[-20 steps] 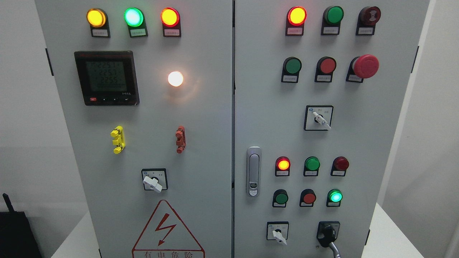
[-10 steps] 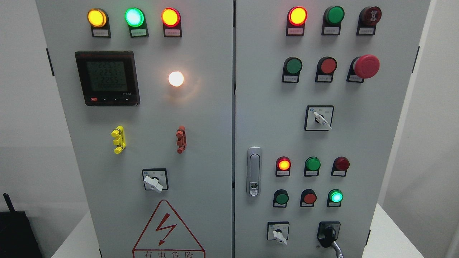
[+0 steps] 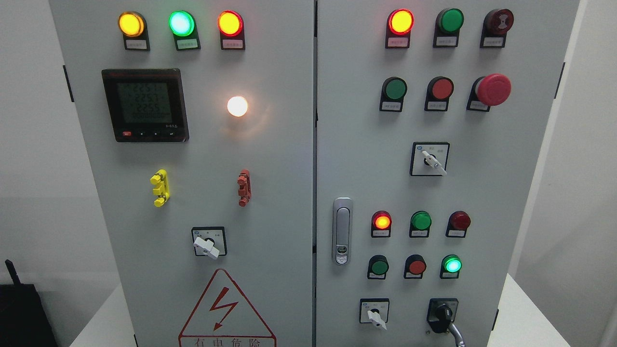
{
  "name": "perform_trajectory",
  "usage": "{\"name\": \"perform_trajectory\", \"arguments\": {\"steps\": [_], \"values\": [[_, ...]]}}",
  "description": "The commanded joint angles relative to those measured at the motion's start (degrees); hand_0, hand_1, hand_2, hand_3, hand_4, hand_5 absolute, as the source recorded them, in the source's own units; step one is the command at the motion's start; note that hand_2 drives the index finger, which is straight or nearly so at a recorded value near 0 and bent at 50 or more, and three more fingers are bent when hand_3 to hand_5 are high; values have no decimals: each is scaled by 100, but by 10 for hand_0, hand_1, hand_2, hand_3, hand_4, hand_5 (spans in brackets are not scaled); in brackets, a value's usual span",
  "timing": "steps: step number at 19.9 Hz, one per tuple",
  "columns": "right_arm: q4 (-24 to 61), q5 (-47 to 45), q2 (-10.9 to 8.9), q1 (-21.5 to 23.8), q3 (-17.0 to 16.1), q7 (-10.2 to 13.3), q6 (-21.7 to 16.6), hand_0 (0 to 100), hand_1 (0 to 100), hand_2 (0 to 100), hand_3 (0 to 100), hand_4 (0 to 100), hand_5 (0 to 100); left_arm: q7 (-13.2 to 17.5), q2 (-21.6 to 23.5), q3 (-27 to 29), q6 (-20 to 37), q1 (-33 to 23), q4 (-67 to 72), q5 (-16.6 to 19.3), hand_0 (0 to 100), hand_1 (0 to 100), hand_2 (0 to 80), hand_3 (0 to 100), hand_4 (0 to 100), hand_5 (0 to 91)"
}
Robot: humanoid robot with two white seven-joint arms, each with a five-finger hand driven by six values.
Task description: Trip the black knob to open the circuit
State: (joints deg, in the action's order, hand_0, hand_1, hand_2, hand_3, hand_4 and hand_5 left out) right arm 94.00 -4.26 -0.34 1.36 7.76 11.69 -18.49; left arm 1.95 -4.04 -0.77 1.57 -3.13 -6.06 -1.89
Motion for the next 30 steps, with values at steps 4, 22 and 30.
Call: {"name": "perform_trajectory", "arguments": {"steps": [4,22,30], "values": [[136,4,-28,-30,-38,-105,-102,1000,1000,0,1000,989,873,-1,-9,7,10,14,-1,-14,120,389,0,0,0,0],[180,-5,-72,93,-187,44,-119,1000,1000,0,1000,985,874,-1,-9,7,10,14,-1,-14,120,389,0,0,0,0],[575,-5,-10,567,-126,176,-84,1000,959,0,1000,962,868,-1,-9,7,10,14,-1,-14,120,389,0,0,0,0]]}}
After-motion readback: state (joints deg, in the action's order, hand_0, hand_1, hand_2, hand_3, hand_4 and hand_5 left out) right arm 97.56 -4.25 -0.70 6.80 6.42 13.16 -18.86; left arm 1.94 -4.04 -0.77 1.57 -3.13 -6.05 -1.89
